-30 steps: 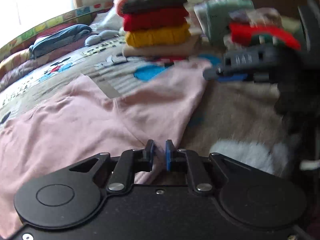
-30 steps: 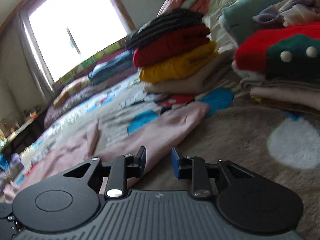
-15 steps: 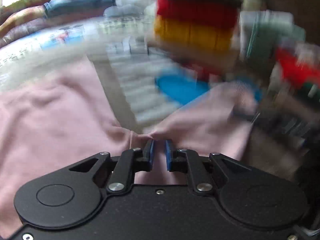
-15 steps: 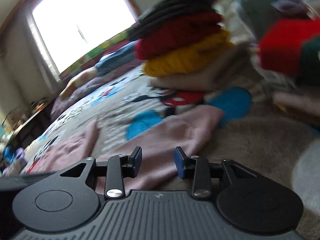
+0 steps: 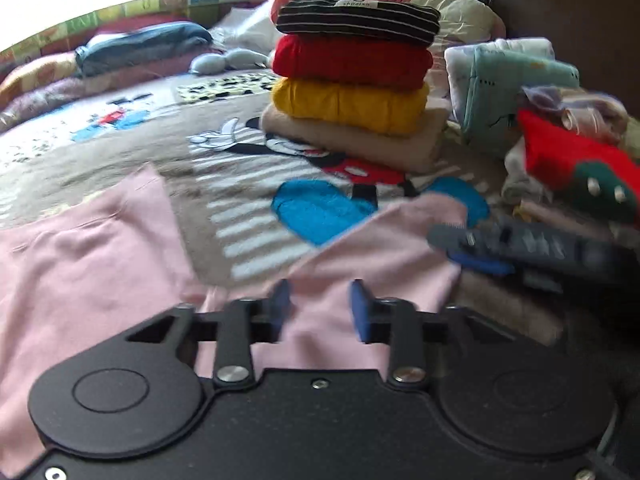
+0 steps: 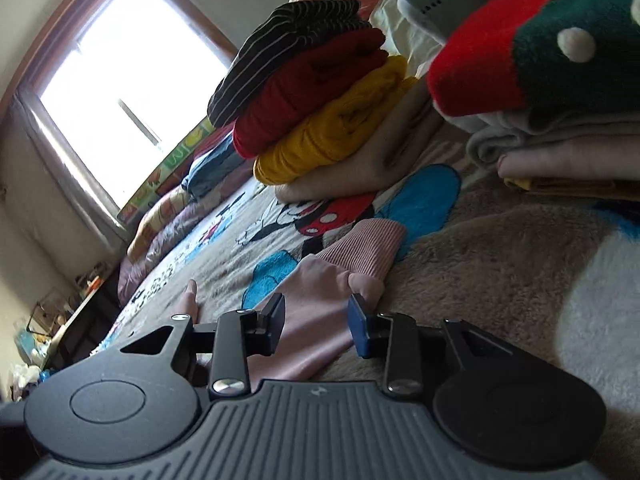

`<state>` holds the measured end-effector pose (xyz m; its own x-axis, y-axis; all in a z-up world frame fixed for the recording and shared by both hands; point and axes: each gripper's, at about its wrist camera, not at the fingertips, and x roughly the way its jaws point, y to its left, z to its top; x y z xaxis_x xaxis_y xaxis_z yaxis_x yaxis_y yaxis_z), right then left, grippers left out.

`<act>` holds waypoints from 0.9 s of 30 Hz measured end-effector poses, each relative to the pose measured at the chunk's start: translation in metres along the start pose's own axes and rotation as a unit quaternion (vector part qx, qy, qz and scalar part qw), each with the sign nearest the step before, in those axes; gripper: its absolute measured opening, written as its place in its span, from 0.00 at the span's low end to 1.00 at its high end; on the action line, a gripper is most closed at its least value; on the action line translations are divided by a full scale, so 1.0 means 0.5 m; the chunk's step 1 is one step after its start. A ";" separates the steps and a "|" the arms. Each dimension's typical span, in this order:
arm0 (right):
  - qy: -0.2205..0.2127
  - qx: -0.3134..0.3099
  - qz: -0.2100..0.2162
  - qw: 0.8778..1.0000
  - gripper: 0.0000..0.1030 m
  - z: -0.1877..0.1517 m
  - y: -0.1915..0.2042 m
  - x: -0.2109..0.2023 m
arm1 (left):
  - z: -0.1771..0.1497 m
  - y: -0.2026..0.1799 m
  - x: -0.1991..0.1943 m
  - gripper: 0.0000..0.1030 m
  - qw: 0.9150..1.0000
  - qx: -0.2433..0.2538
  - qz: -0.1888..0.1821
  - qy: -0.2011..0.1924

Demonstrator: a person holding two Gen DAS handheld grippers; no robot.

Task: Fold clothes

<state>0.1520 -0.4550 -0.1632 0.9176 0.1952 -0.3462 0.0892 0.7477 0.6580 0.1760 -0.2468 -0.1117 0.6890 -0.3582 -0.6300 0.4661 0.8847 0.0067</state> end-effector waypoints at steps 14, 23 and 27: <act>-0.047 -0.137 0.021 0.989 0.47 -0.027 0.104 -0.058 | -0.183 0.513 -0.356 0.39 0.940 -0.279 0.163 -0.105; 0.085 -0.407 0.185 0.891 0.45 -0.289 0.472 -0.029 | -0.258 0.775 -0.435 0.39 0.876 -0.452 0.125 -0.114; 0.140 -0.453 0.240 0.847 0.42 -0.401 0.633 0.009 | -0.256 0.812 -0.420 0.39 0.879 -0.470 0.046 -0.073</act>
<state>0.1068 -0.0901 -0.0908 0.6243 0.6636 -0.4123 -0.7190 0.6944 0.0290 0.1496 0.2257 -0.0762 0.7950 -0.2470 -0.5541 -0.2114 0.7433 -0.6346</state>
